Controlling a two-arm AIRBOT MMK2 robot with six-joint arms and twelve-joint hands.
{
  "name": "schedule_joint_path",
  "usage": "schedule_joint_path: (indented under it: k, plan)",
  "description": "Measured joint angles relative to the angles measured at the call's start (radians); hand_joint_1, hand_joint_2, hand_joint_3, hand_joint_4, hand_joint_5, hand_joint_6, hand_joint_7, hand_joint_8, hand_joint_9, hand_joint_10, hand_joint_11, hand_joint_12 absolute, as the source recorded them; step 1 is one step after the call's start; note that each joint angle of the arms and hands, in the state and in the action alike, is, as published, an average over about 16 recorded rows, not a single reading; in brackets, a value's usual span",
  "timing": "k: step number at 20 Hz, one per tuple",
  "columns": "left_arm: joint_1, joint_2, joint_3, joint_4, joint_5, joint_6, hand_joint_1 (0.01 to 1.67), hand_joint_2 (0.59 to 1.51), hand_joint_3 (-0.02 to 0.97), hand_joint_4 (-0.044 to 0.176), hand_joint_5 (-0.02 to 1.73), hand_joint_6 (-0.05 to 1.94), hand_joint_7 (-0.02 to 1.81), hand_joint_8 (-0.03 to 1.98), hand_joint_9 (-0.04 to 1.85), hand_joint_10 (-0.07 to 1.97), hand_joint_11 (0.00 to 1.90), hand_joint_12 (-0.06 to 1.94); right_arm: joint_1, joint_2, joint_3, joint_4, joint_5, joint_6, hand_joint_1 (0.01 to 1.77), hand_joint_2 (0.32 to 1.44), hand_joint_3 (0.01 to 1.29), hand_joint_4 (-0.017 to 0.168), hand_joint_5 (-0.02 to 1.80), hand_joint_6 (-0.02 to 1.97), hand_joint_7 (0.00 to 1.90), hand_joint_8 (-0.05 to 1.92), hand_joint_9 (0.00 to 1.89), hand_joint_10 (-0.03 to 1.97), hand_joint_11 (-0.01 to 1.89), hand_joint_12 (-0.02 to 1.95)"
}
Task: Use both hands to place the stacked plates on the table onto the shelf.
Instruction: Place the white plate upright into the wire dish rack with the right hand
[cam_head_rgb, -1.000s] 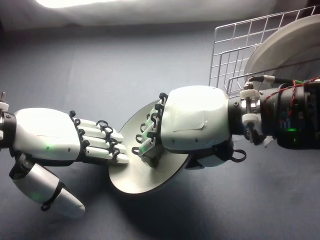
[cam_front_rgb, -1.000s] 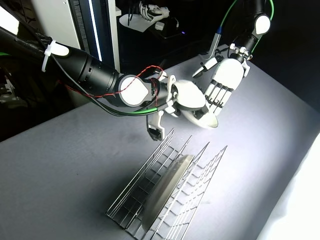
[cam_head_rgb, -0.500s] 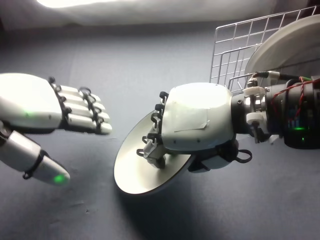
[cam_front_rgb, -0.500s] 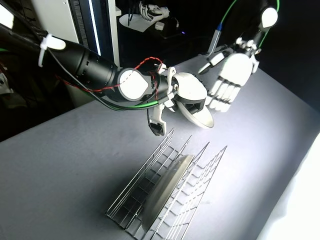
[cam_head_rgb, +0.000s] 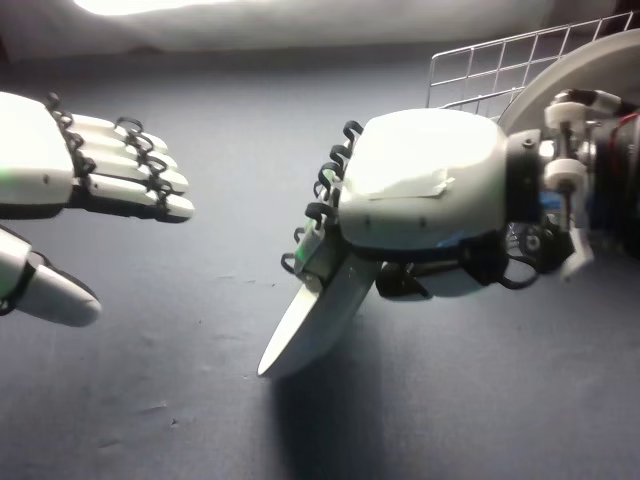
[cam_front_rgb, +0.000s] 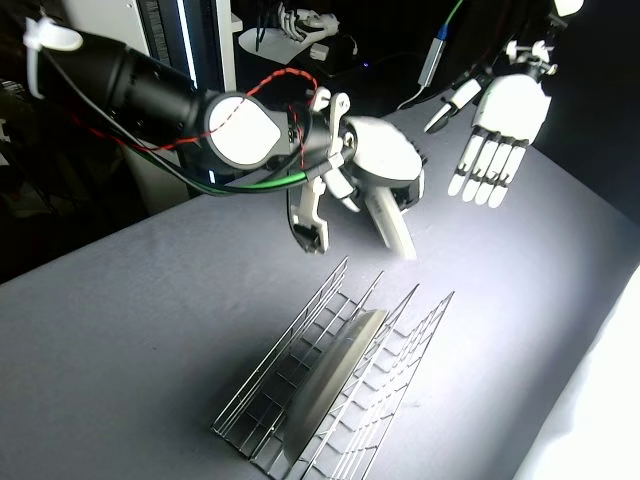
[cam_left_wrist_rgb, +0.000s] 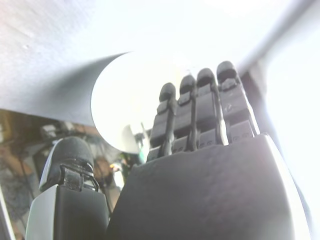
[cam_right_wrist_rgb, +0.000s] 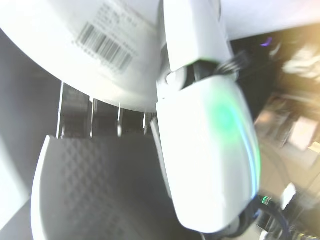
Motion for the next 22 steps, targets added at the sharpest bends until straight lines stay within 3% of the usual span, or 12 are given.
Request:
schedule_joint_path:
  k: [10, 15, 22]
  plan:
    - [-0.037, 0.064, -0.021, 0.005, -0.029, -0.011, 0.01, 1.161, 0.004, 0.002, 0.14, 0.02, 0.08, 0.00, 0.04, 0.01, 0.02, 0.02, 0.051, 0.107, -0.084, 0.255, 0.043, -0.001, 1.43, 1.03, 0.01, -0.008, 0.86, 0.95, 0.96, 0.94, 0.96, 1.13, 0.86, 1.27]
    - [-0.032, 0.068, -0.020, 0.006, -0.033, -0.010, 0.01, 1.163, 0.003, 0.000, 0.14, 0.02, 0.08, 0.00, 0.04, 0.01, 0.02, 0.02, 0.072, 0.138, -0.114, 0.382, 0.049, -0.001, 1.41, 1.03, 0.01, -0.009, 0.88, 0.95, 0.98, 0.91, 0.97, 1.15, 0.87, 1.18]
    - [-0.012, 0.055, 0.007, 0.005, -0.029, -0.007, 0.01, 1.165, 0.003, 0.000, 0.14, 0.02, 0.09, 0.00, 0.04, 0.01, 0.02, 0.02, 0.093, 0.188, -0.152, 0.557, 0.032, 0.002, 1.42, 1.03, 0.01, -0.009, 0.89, 0.93, 0.96, 0.91, 0.95, 1.11, 0.86, 1.32]
